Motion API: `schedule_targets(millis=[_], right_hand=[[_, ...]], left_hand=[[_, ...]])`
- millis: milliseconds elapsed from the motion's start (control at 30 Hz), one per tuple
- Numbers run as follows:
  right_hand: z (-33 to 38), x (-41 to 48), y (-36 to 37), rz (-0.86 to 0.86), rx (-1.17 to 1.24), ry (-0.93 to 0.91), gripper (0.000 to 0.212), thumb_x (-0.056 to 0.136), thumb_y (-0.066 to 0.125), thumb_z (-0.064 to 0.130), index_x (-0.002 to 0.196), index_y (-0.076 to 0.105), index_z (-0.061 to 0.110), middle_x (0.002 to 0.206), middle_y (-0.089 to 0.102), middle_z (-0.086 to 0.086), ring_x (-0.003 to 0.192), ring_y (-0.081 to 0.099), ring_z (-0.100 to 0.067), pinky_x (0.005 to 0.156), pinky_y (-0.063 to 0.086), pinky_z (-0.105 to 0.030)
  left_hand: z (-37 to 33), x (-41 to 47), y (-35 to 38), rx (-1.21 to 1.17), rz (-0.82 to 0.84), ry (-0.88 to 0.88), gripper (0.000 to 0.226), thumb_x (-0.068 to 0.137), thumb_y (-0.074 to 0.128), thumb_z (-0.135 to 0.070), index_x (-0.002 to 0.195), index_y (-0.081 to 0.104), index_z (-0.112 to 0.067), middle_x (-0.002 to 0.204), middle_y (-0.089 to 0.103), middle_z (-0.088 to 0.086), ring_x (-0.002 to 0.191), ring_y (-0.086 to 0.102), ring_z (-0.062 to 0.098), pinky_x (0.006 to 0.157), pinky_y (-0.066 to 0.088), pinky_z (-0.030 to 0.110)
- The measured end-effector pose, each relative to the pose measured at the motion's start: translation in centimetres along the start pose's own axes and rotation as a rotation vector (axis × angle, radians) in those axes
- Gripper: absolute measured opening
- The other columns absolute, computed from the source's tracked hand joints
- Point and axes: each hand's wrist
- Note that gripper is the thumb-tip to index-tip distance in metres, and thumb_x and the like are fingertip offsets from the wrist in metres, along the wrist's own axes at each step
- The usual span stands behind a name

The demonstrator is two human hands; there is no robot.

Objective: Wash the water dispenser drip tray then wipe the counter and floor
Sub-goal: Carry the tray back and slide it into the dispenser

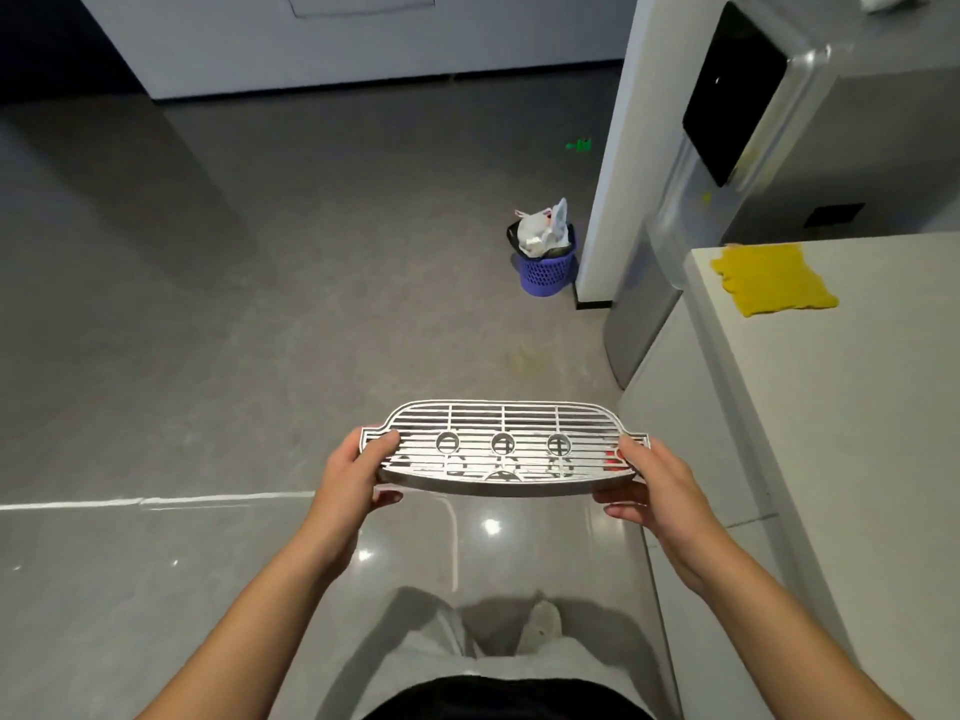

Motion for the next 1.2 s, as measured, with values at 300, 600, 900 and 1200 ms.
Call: schedule_targets(millis=[300, 600, 900, 1200], right_hand=[[7.0, 12.0, 3.7, -0.079, 0.078, 0.002, 0.025, 0.103, 0.056, 0.040, 0.114, 0.071, 0.023, 0.106, 0.080, -0.008, 0.087, 0.077, -0.028, 0.075, 0.057, -0.038], [14.8, 22.6, 5.9, -0.229, 0.302, 0.062, 0.025, 0.098, 0.063, 0.039, 0.112, 0.072, 0.020, 0.114, 0.077, -0.018, 0.087, 0.077, -0.032, 0.069, 0.060, -0.035], [19.9, 31.3, 5.6, -0.354, 0.415, 0.029, 0.029, 0.102, 0.053, 0.027, 0.120, 0.062, 0.006, 0.110, 0.071, -0.022, 0.090, 0.069, -0.033, 0.080, 0.051, -0.042], [22.8, 43.2, 0.9, -0.539, 0.567, 0.022, 0.029, 0.104, 0.055, 0.025, 0.125, 0.062, 0.005, 0.118, 0.074, -0.022, 0.097, 0.072, -0.038, 0.103, 0.049, -0.061]], left_hand=[[-7.5, 16.8, 0.5, -0.010, 0.135, 0.008, 0.025, 0.087, 0.065, -0.046, 0.104, 0.074, -0.030, 0.088, 0.077, -0.008, 0.070, 0.066, 0.005, 0.070, 0.053, 0.032], [-19.1, 34.2, 3.8, 0.074, 0.404, 0.043, 0.020, 0.084, 0.064, -0.046, 0.099, 0.075, -0.038, 0.094, 0.077, -0.011, 0.070, 0.064, -0.001, 0.072, 0.050, 0.033], [-26.4, 47.6, 11.4, 0.130, 0.536, -0.032, 0.018, 0.085, 0.068, -0.045, 0.099, 0.075, -0.037, 0.100, 0.077, -0.008, 0.081, 0.065, 0.008, 0.072, 0.048, 0.031], [-32.6, 58.9, 22.7, 0.173, 0.598, -0.126, 0.017, 0.093, 0.072, -0.035, 0.108, 0.066, -0.030, 0.098, 0.074, -0.008, 0.069, 0.064, 0.004, 0.073, 0.049, 0.029]])
Point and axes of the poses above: each hand's wrist, its own x-axis towards the middle knuckle, its own y-axis out of the palm, z = x × y
